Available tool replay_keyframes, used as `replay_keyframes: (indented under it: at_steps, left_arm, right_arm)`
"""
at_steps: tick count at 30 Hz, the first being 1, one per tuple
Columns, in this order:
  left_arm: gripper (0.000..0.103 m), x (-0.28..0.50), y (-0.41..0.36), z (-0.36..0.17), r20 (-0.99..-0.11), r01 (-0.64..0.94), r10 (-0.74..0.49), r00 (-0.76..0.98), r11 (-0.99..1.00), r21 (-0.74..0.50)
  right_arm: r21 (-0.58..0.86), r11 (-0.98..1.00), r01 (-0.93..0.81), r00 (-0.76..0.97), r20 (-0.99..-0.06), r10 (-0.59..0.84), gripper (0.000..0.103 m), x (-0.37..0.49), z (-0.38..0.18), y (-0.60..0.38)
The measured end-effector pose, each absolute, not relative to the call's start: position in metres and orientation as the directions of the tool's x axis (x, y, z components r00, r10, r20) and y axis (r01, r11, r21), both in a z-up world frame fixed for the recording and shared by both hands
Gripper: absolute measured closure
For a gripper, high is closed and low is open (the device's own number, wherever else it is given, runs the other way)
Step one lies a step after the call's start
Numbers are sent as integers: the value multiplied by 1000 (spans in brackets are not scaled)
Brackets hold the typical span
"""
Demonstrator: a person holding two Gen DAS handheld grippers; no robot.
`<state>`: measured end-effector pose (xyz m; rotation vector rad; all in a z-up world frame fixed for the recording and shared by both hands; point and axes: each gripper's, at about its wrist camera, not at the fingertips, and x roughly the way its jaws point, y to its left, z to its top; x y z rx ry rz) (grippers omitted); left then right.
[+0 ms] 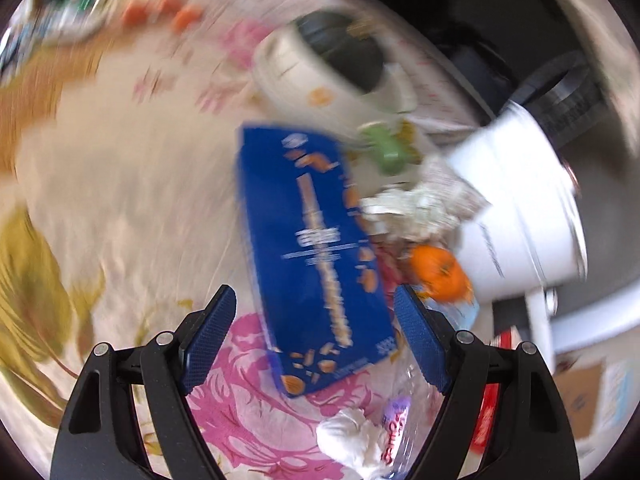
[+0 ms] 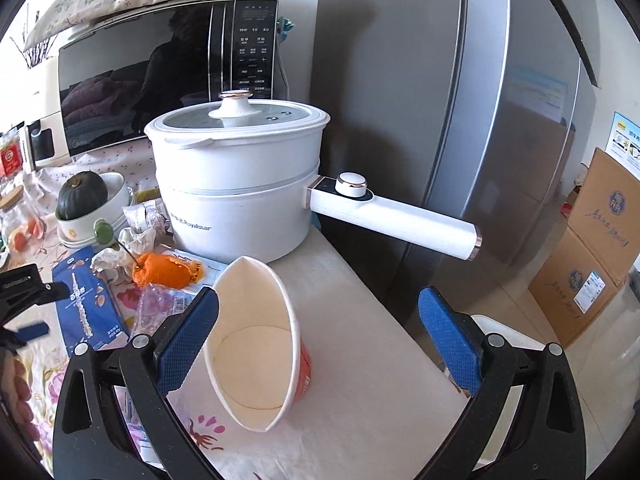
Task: Collect trash
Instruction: 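Grasp the blue biscuit box with the left tool and lift it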
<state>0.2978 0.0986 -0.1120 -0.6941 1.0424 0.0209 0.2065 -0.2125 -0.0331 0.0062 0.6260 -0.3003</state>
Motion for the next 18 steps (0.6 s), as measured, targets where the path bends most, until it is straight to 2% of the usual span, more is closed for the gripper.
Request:
replay_keyframes:
  at_steps: [3, 7, 13, 17, 18]
  left_arm:
    - [24, 303, 112, -137, -781, -417, -387, 491, 683, -600]
    - [22, 309, 105, -139, -766, -410, -398, 506, 670, -619]
    - [11, 321, 80, -136, -818, -399, -289, 497, 761, -511]
    - [12, 328, 65, -133, -848, -366, -189, 496, 840, -401]
    - [20, 329, 65, -132, -851, -363, -170, 497, 850, -382]
  right_arm:
    - [-75, 954, 289, 768, -577, -278, 7, 205, -31, -218]
    - [-59, 950, 306, 760, -586, -281, 7, 203, -30, -230]
    - [-64, 947, 316, 741, -606, -288, 7, 201, -35, -242]
    - [-69, 945, 320, 737, -609, -294, 7, 199, -35, -245]
    - [-69, 944, 322, 735, -610, -295, 7, 198, -35, -247]
